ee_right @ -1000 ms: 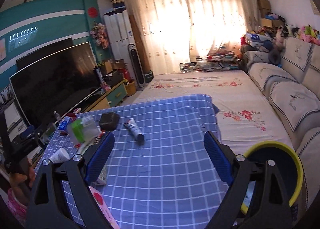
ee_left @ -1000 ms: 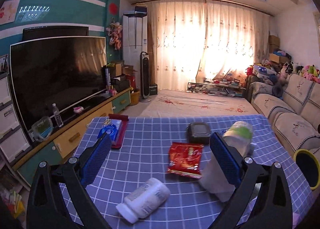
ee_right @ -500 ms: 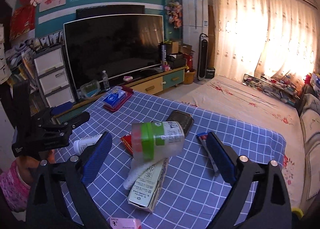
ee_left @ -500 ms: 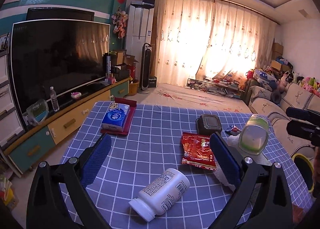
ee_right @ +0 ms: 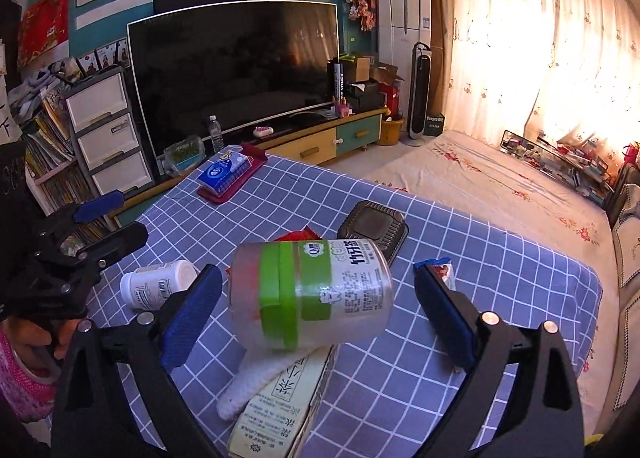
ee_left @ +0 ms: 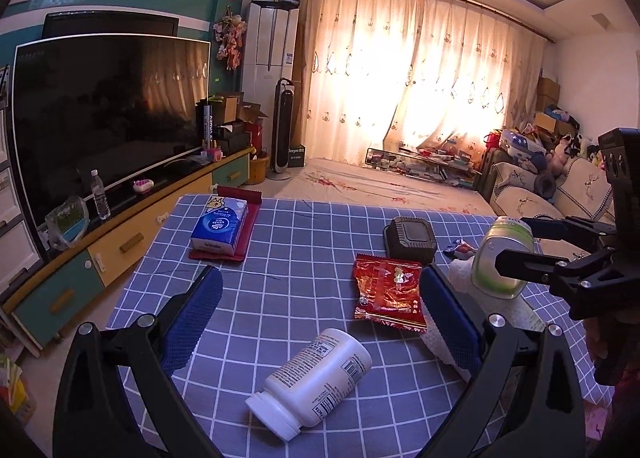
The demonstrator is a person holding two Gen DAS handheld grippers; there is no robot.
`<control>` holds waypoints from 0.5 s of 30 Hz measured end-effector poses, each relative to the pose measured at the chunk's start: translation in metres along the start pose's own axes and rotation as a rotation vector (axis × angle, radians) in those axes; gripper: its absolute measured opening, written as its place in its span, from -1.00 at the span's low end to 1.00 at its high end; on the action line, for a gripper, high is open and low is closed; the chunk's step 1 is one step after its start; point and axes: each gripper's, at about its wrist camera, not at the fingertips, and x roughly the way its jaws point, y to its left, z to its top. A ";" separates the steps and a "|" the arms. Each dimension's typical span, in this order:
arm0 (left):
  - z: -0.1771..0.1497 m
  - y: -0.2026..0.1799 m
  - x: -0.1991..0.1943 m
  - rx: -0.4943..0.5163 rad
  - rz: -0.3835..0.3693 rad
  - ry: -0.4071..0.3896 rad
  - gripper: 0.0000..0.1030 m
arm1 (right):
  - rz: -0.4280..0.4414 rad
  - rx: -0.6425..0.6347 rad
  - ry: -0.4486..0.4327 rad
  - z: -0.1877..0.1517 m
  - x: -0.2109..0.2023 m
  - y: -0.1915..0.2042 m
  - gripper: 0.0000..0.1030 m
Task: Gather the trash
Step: 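Reach the right gripper to the green-capped jar and grasp it, then carry the jar over the bin and open the right gripper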
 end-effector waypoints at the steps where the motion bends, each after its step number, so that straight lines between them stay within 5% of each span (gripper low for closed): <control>1: 0.000 0.000 0.000 0.000 -0.001 0.001 0.89 | 0.004 0.003 0.002 -0.001 0.001 0.000 0.65; 3: 0.000 -0.001 0.001 -0.001 -0.005 0.003 0.89 | 0.018 0.017 0.015 -0.002 0.004 -0.001 0.33; 15: -0.004 -0.004 0.003 0.021 -0.016 0.013 0.89 | -0.032 0.055 -0.072 0.007 -0.037 0.000 0.32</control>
